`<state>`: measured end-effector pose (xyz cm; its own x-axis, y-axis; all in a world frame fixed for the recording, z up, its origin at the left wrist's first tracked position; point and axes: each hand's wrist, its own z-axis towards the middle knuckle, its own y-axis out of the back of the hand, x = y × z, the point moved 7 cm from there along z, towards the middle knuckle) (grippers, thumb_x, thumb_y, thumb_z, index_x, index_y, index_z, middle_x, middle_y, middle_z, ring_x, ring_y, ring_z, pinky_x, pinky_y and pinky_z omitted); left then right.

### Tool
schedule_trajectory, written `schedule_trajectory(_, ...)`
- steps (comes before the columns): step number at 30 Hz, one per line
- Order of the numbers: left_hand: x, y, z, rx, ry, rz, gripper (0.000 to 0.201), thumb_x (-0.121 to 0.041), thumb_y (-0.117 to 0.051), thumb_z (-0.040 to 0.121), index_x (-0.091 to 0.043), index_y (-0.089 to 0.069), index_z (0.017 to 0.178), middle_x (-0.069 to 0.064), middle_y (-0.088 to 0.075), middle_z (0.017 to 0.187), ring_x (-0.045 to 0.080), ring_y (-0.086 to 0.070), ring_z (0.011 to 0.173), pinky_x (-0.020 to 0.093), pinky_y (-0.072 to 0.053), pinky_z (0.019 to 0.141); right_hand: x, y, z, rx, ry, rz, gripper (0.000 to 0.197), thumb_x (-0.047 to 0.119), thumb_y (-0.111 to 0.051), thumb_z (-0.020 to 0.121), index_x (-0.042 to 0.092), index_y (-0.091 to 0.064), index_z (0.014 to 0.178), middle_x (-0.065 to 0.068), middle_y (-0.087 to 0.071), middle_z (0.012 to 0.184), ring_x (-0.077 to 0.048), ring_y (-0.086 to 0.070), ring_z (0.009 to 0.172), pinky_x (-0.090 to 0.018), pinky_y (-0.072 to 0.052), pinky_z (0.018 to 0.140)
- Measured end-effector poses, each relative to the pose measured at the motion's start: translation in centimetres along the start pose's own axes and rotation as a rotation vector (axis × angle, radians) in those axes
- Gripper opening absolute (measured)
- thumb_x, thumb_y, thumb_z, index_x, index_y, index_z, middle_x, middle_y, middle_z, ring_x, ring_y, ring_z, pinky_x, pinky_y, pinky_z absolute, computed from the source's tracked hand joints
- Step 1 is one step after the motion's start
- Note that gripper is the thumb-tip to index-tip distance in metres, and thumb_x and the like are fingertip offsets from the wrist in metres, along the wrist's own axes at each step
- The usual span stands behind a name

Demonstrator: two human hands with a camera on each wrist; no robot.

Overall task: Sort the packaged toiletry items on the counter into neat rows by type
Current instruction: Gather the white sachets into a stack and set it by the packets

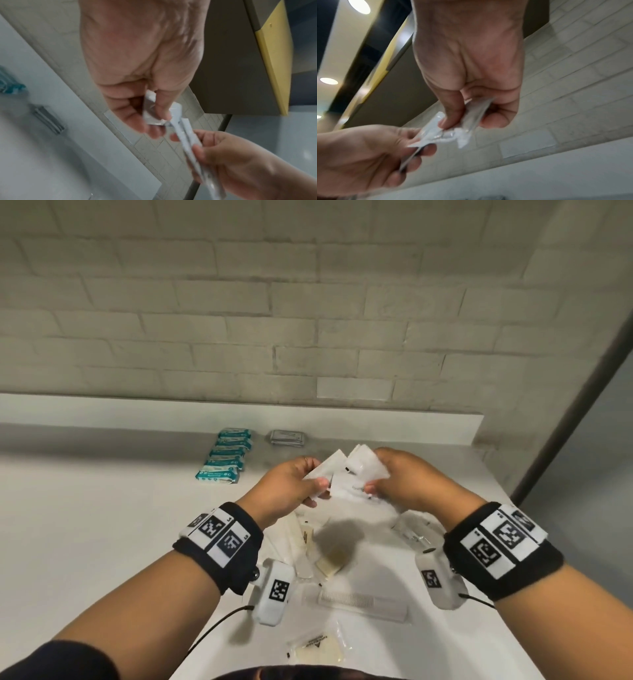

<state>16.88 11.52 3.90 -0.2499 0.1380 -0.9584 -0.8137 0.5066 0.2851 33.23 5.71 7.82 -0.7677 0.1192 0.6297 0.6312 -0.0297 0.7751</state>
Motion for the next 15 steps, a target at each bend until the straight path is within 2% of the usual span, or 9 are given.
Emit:
schedule_trajectory(2,-0.3,1.2,0.2,-0.115,-0.049,0.059,0.008,-0.012,-0.067,0.087,-0.018,-0.069,0.090,-0.005,-0.068,0.085,0.007,-0.060,0.076,0.020,-0.047,0.071,-0.8,2.2,0.0,-0.154,-0.029,0.213,0.025,0.015,-0.071,0.083,0.014,-0.063,0.107,0.002,-0.063,0.074,-0.010,-0.055,0.056,-0.019,-0.043,0.044)
schedule_trajectory(3,-0.5,1.7,0.3,-0.183,-0.080,0.059,0.014,-0.009,-0.069,0.084,-0.023,-0.070,0.083,-0.006,-0.068,0.092,0.005,-0.060,0.079,0.019,-0.046,0.076,-0.9,3.1,0.0,-0.234,-0.032,0.327,0.020,0.015,-0.072,0.083,0.012,-0.065,0.102,0.002,-0.063,0.071,-0.010,-0.054,0.055,-0.020,-0.042,0.046)
schedule_trajectory(5,-1.2,2.2,0.5,-0.275,-0.177,0.061,0.038,0.003,-0.066,0.080,-0.033,-0.072,0.073,-0.010,-0.065,0.112,0.001,-0.060,0.099,0.020,-0.045,0.091,-0.4,4.0,-0.1,-0.334,-0.007,0.593,0.014,0.011,-0.072,0.082,0.010,-0.067,0.095,-0.001,-0.067,0.074,-0.013,-0.058,0.060,-0.024,-0.046,0.058)
schedule_trajectory(6,-1.7,2.2,0.6,-0.301,-0.236,0.064,0.047,0.008,-0.063,0.078,-0.037,-0.073,0.068,-0.011,-0.062,0.116,0.004,-0.057,0.109,0.024,-0.044,0.097,0.0,3.9,0.0,-0.337,0.004,0.721,0.012,0.007,-0.071,0.082,0.009,-0.067,0.093,-0.004,-0.069,0.078,-0.016,-0.062,0.065,-0.027,-0.049,0.064)
schedule_trajectory(8,-2.7,1.8,0.5,-0.331,-0.340,0.013,0.049,0.013,-0.062,0.076,-0.034,-0.074,0.067,-0.008,-0.059,0.119,0.008,-0.056,0.115,0.026,-0.043,0.100,0.9,3.0,0.2,-0.285,0.002,0.888,0.011,0.000,-0.069,0.082,0.006,-0.066,0.091,-0.011,-0.071,0.084,-0.022,-0.065,0.071,-0.031,-0.054,0.069)
schedule_trajectory(10,-4.0,1.3,0.1,-0.356,-0.430,-0.042,0.041,0.011,-0.066,0.076,-0.029,-0.073,0.077,-0.006,-0.057,0.117,0.006,-0.056,0.112,0.021,-0.045,0.097,1.5,1.3,0.4,-0.225,-0.016,0.911,0.011,-0.003,-0.068,0.081,0.004,-0.066,0.091,-0.018,-0.072,0.088,-0.026,-0.065,0.073,-0.034,-0.054,0.071)
schedule_trajectory(11,-4.6,1.2,-0.2,-0.388,-0.479,-0.029,0.043,0.008,-0.068,0.077,-0.035,-0.070,0.083,-0.009,-0.055,0.115,0.007,-0.056,0.112,0.020,-0.046,0.096,1.7,0.3,0.5,-0.197,-0.021,0.896,0.012,-0.001,-0.069,0.081,0.004,-0.067,0.091,-0.020,-0.072,0.090,-0.027,-0.065,0.075,-0.037,-0.051,0.073)
schedule_trajectory(13,-5.2,0.9,-0.7,-0.456,-0.551,0.057,0.046,0.001,-0.071,0.078,-0.043,-0.064,0.090,-0.019,-0.051,0.111,0.004,-0.055,0.110,0.017,-0.045,0.095,2.1,-1.7,0.4,-0.130,-0.024,0.889,0.011,0.002,-0.068,0.084,0.009,-0.068,0.092,-0.015,-0.073,0.088,-0.025,-0.065,0.073,-0.037,-0.050,0.073)
schedule_trajectory(15,-4.9,1.0,-0.7,-0.519,-0.557,0.116,0.040,0.002,-0.071,0.078,-0.032,-0.066,0.098,-0.021,-0.050,0.109,-0.008,-0.052,0.105,0.010,-0.044,0.092,2.4,-3.2,0.3,-0.061,-0.022,0.927,0.013,0.004,-0.064,0.087,0.015,-0.068,0.094,-0.007,-0.073,0.085,-0.019,-0.067,0.070,-0.032,-0.052,0.069)
